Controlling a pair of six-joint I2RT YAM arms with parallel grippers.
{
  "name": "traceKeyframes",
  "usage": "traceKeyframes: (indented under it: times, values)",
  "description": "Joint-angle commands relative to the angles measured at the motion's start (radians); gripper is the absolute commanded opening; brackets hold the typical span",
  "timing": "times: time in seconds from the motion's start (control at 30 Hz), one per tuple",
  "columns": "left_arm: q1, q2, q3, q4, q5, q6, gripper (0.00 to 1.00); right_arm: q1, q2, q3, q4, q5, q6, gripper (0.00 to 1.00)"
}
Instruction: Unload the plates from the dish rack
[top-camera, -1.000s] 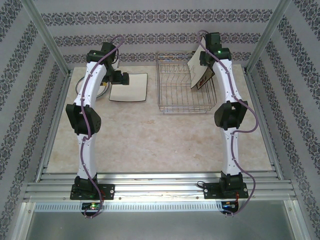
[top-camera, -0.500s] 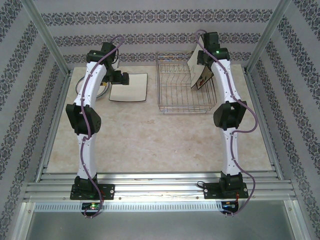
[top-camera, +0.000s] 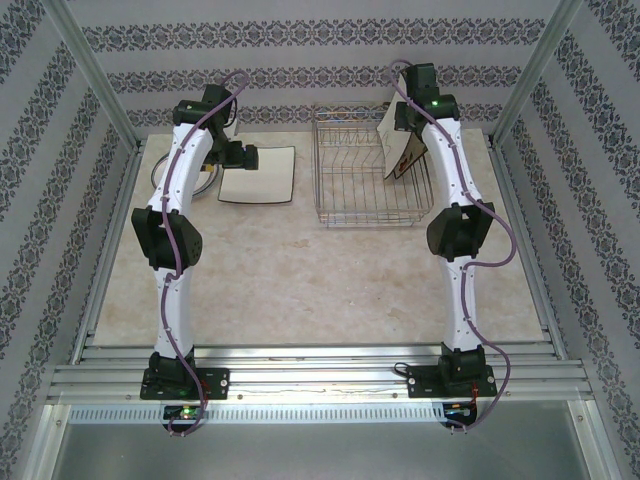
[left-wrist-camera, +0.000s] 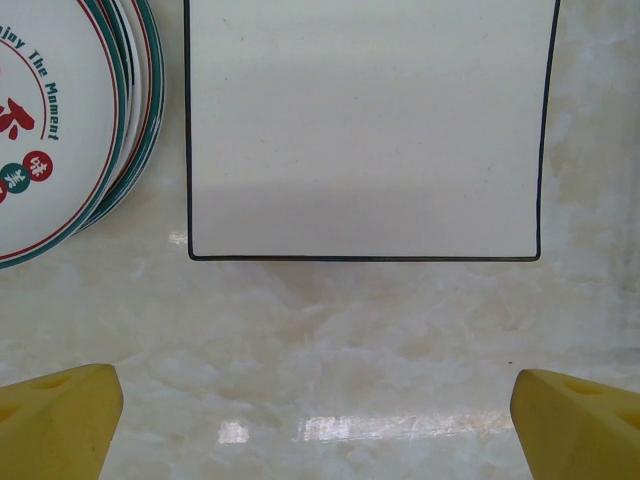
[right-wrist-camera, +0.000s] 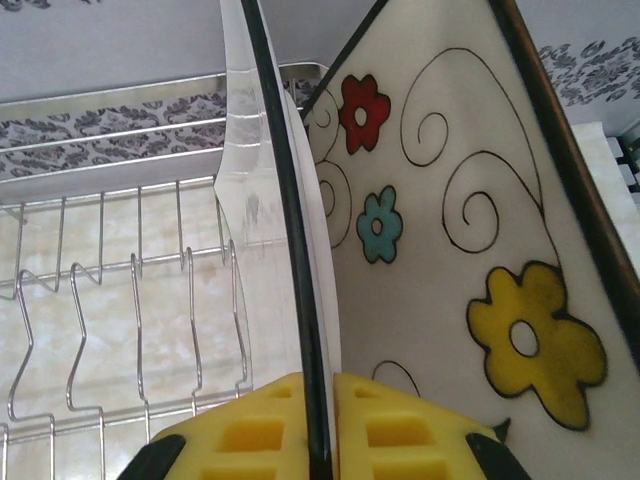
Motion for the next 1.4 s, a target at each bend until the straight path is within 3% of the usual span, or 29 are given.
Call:
traceKeyframes:
  times: [0.0,0.5,0.73,0.87,1.03,1.17,1.37]
  values:
    - [0.012,0.017,0.017,-0.01,-0.01,-0.012,1.0,0.003,-0.142,0.018,0.062,0.055,-0.017,0.0]
    - [0.012,0.013,0.0,-0.021,-0.014,-0.019,1.0,0.01,-0.348,-0.008,0.023,0.105,-0.047,0.0]
    - [0.01,0.021,-0.011,-0.011,-0.025,-0.027,1.0,0.021,-0.551,-0.294,0.104,0.065,-0.003,0.0]
    - [0.002,0.017,-0.015,-0.001,-0.039,-0.032,1.0,0.01,-0.682,-0.486,0.166,-0.047,0.049,0.0]
    - [-0.007,-0.004,-0.027,0.008,-0.046,-0.042,1.0,-0.051,-0.874,-0.824,0.337,-0.354,0.184,0.0]
    - [-0.024,-0.015,-0.04,0.007,-0.061,-0.04,1.0,-0.11,-1.069,-1.156,0.581,-0.609,0.351,0.0]
    - [-0.067,-0.05,-0.088,0.006,-0.098,-0.048,1.0,-0.144,-1.268,-1.596,0.967,-0.839,0.596,0.0]
